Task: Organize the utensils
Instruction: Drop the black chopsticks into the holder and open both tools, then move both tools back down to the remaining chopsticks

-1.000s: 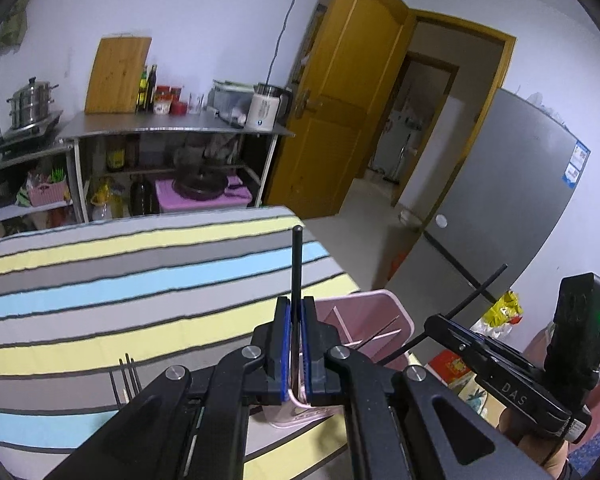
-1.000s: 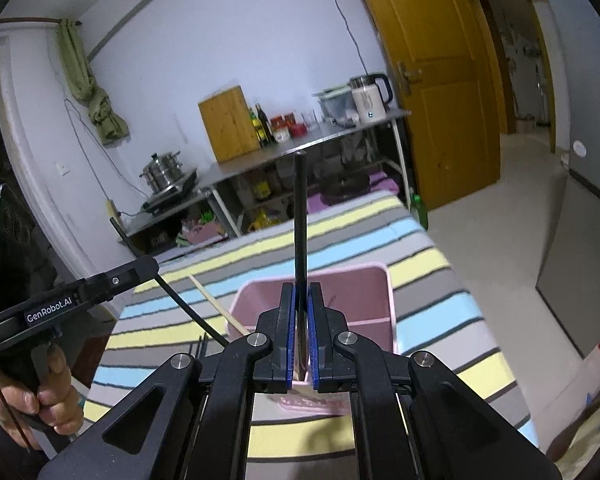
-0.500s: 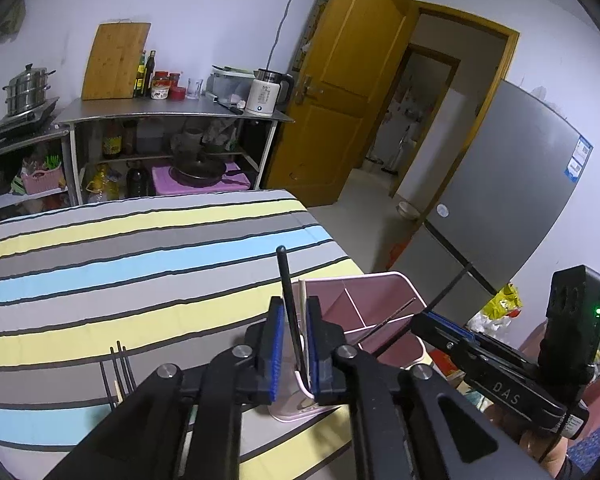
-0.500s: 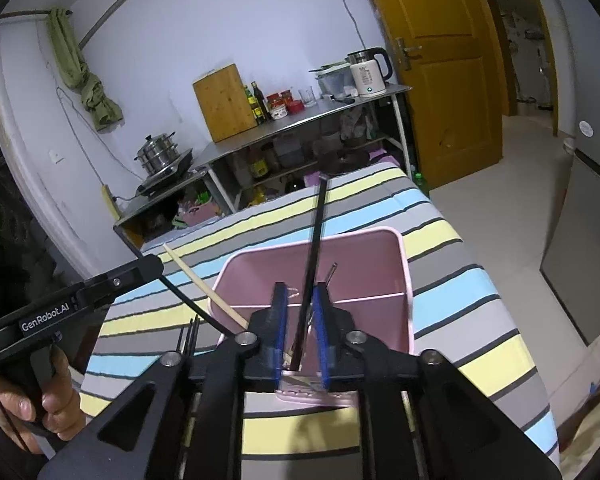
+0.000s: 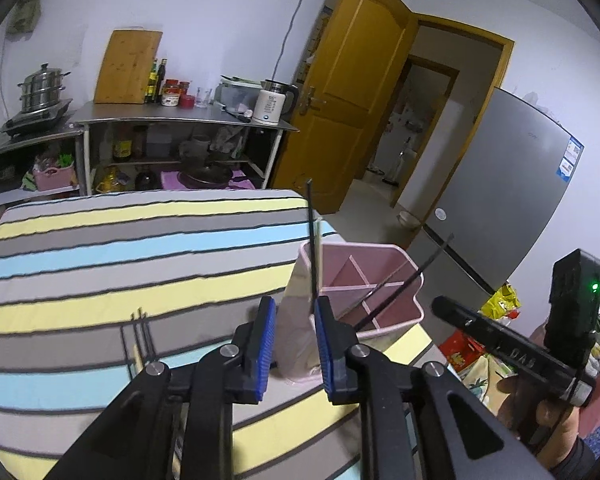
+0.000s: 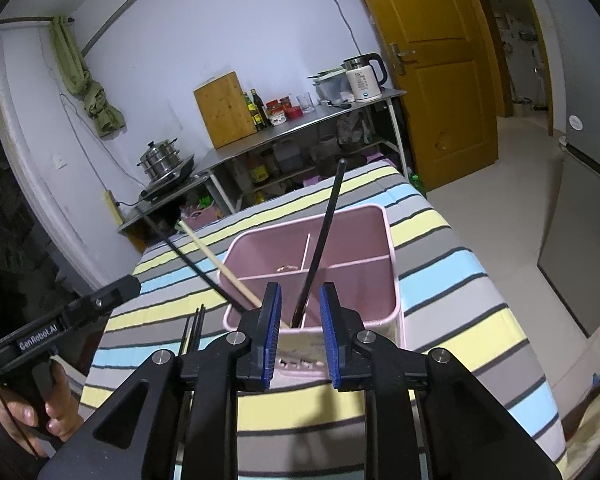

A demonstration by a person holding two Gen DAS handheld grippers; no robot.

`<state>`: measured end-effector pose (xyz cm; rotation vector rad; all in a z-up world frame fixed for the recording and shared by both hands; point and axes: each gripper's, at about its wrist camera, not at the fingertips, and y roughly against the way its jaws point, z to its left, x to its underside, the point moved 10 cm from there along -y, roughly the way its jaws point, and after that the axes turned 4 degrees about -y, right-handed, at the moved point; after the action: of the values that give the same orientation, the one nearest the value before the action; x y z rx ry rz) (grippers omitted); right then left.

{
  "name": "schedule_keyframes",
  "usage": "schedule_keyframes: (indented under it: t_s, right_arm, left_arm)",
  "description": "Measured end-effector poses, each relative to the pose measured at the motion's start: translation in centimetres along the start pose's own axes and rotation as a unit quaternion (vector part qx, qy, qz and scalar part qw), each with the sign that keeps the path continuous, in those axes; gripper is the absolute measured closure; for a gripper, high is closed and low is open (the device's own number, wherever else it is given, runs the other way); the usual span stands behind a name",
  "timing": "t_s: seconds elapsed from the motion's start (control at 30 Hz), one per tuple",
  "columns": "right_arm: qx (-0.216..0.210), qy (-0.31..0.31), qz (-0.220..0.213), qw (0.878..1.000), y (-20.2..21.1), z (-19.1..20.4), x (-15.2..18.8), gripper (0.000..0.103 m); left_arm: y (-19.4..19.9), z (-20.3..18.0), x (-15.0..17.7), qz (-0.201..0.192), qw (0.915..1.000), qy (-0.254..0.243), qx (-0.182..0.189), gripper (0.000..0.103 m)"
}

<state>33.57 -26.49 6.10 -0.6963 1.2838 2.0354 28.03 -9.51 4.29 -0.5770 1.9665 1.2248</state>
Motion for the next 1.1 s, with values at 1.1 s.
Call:
schedule_keyframes:
  t_s: [1.1]
  right_arm:
    - [-0.064,0.103,0.078,0.990,-0.1,9.0,11.1,0.082]
  left_arm:
    - [7.1,8.3,12.8,0.019,0.9925,0.076,-0.093,0.083]
